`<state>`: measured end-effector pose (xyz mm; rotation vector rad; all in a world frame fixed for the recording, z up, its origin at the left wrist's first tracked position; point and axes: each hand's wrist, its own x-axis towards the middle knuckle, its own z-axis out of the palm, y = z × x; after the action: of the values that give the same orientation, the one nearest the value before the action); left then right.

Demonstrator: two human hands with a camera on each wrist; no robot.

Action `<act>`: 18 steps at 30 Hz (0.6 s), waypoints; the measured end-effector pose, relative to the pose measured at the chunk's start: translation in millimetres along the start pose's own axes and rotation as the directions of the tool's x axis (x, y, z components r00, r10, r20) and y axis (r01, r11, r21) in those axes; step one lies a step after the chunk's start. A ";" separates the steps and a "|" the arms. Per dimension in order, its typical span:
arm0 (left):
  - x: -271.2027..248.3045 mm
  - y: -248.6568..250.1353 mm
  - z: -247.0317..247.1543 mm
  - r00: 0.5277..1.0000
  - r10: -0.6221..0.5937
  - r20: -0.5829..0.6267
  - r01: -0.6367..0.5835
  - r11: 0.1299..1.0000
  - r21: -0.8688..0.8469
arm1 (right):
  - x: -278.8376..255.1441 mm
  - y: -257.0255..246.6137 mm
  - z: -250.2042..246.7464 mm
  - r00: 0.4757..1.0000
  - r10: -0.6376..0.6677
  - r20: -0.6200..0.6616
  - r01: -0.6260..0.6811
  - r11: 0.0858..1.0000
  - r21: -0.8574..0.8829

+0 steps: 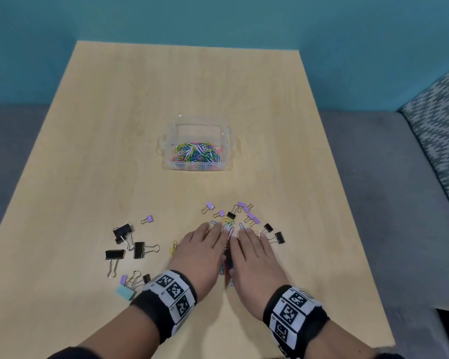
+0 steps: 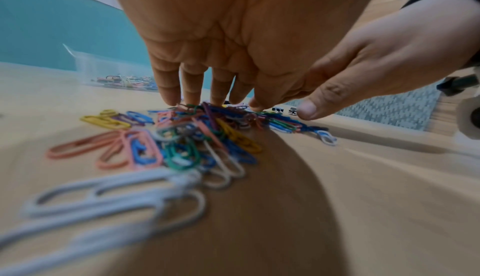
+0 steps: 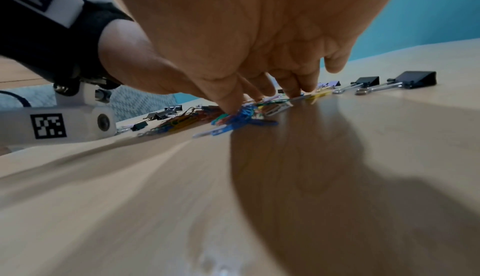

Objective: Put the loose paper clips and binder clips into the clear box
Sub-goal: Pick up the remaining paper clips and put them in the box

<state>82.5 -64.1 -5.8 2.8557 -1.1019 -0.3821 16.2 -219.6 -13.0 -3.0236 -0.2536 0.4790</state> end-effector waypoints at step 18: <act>2.0 0.9 -4.2 0.999 0.016 0.047 -0.016 1.000 0.000 | -13.0 0.2 0.9 0.993 -0.111 -0.042 0.115 0.986 0.119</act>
<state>84.4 -66.2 -2.0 2.8507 -1.1323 -0.4502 3.7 -222.0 -9.9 -2.8776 -0.3776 0.4160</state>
